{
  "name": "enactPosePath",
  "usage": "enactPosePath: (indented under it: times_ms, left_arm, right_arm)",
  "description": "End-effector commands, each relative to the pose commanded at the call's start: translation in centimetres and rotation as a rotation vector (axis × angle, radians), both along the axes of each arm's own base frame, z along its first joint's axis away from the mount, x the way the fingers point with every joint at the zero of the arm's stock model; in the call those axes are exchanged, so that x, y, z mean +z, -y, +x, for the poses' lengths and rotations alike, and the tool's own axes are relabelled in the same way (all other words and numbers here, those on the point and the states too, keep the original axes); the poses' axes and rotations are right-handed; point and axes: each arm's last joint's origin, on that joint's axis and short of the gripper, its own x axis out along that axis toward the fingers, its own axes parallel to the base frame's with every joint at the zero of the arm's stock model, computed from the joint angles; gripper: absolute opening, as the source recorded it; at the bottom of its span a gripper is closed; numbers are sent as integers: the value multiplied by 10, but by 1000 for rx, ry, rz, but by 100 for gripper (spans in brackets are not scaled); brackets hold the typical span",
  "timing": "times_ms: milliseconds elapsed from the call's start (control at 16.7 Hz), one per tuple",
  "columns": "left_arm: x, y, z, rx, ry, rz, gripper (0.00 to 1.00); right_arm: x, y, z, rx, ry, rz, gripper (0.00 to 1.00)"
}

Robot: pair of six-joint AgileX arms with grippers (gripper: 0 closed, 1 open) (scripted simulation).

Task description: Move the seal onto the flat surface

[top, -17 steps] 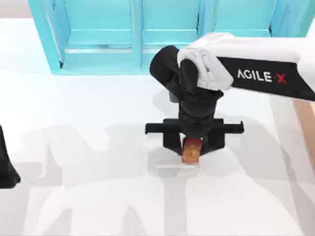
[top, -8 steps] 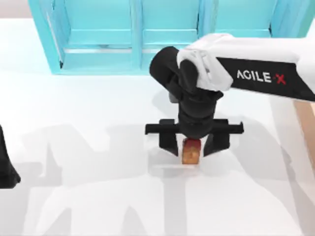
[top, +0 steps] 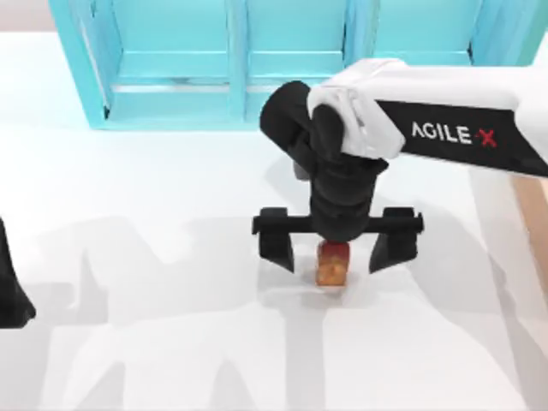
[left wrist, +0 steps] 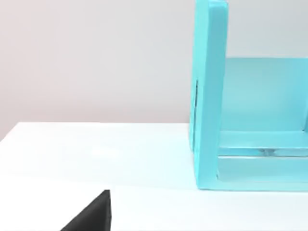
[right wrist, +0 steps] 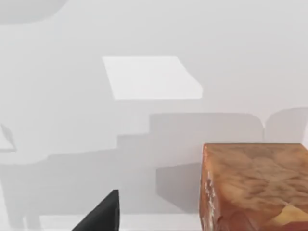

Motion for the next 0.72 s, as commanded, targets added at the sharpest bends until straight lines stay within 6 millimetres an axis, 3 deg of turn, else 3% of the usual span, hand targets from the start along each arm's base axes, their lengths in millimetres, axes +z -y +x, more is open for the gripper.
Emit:
enactPosePath:
  times_ms: [360, 720]
  left_arm:
    - [0, 0, 0, 0, 0, 0, 100]
    - [0, 0, 0, 0, 0, 0, 100]
  right_arm:
    - [4, -3, 2, -2, -12, -7, 100]
    - [58, -9, 8, -2, -25, -16, 100]
